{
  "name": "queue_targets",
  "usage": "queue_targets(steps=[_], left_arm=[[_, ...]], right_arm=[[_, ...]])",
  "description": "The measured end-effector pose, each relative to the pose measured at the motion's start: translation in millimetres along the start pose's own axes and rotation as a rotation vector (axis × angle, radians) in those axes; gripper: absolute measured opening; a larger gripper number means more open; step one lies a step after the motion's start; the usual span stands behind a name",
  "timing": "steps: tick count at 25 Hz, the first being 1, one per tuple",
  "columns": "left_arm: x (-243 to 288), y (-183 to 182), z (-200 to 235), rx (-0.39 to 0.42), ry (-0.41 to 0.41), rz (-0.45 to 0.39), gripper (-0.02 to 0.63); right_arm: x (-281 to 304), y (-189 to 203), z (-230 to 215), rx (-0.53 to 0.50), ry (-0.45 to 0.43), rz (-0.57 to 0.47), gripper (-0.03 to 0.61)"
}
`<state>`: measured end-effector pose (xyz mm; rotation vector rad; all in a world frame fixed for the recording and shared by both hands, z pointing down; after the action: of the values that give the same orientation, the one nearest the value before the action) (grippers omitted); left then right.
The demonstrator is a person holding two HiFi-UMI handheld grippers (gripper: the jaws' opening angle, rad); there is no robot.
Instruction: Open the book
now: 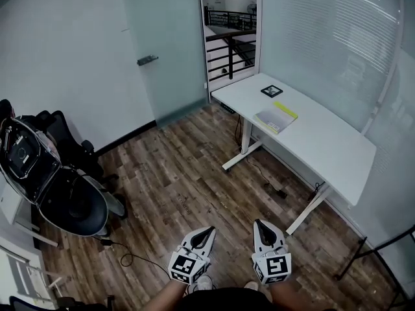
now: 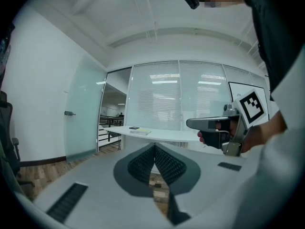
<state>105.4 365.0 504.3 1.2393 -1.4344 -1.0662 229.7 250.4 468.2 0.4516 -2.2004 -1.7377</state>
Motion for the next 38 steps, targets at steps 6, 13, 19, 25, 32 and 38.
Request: queue_targets(steps=[6,13,19,25,32,38], left_arm=[[-23.0,16.9,35.1,-0.015,0.026,0.008,0.014],[-39.3,35.4,78.0,-0.023,0.016,0.014,0.014],[-19.7,47.8,83.9,-0.021,0.031,0.022,0.014],[9.1,56.6,100.5,-0.048,0.024,0.061,0.014],[80.4,43.4,122.7,-0.006,0.065,0.066,0.014],[157.0,28.8,135.9,0.049,0.094,0.04,0.014]], right_arm=[[20.5,11.7,24.8,0.001,0.051,0.003,0.006],[30.6,21.6,49.5,-0.013,0.098,0.025,0.006],[46.2,28.5,39.3,-0.03,0.101,0.041,0.006],[75.6,32.2,19.2,-0.011,0.125,0.033,0.006],[122.9,10.5,-33.4,0.025,0.131,0.013,0.006],[168.6,-12.5,-91.5,0.049,0.133,-0.012,0.006]])
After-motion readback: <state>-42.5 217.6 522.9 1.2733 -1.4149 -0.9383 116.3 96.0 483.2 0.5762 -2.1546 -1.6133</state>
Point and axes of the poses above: the fingertips, and each gripper's own axes: x forward along the fingers, z to its left, y out of its underside, the point moved 3 cm from there along -x, backward along the fingers, and after that the axes turned 15 degrees about x, right-handed, at the moved point
